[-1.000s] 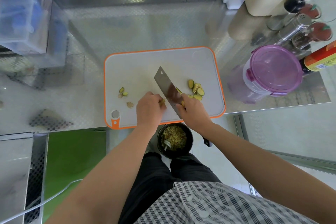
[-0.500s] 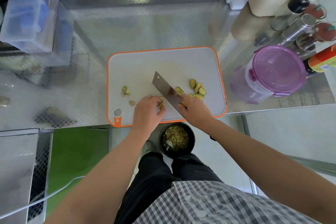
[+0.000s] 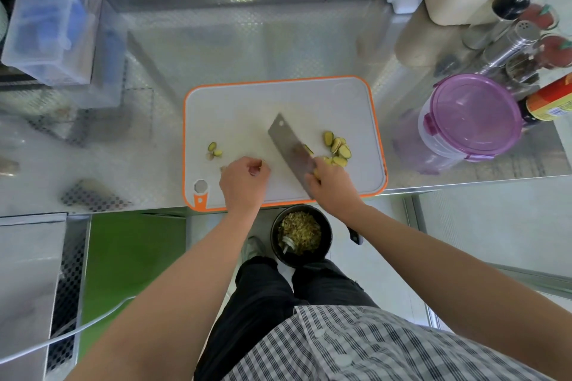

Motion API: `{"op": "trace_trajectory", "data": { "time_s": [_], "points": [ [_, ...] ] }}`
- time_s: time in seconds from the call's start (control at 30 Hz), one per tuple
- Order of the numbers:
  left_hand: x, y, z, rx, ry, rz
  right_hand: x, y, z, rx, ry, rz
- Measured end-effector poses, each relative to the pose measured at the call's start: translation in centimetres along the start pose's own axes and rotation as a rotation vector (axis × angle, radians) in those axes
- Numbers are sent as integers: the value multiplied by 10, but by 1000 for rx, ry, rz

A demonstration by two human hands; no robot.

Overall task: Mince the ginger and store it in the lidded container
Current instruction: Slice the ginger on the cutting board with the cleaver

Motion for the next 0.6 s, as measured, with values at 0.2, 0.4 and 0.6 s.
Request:
{"op": "trace_trajectory", "data": {
  "time_s": [0.2, 0.4, 0.6],
  "points": [
    [-7, -2, 22, 151, -184, -204, -7, 0, -19, -87, -4, 77],
    [0, -3, 33, 181, -314, -346, 12, -6, 6, 9, -44, 37],
    [2, -6, 33, 166, -378, -458, 19, -5, 14, 52, -53, 43]
  ]
}}
Point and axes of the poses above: each hand's wrist, its own y-axis towards the middle knuckle, its own z-axis out of the palm, x = y × z, the point moved 6 cm from there along y, towards the middle knuckle, and after that the axes turned 11 degrees about -z, right-handed, at the moved point
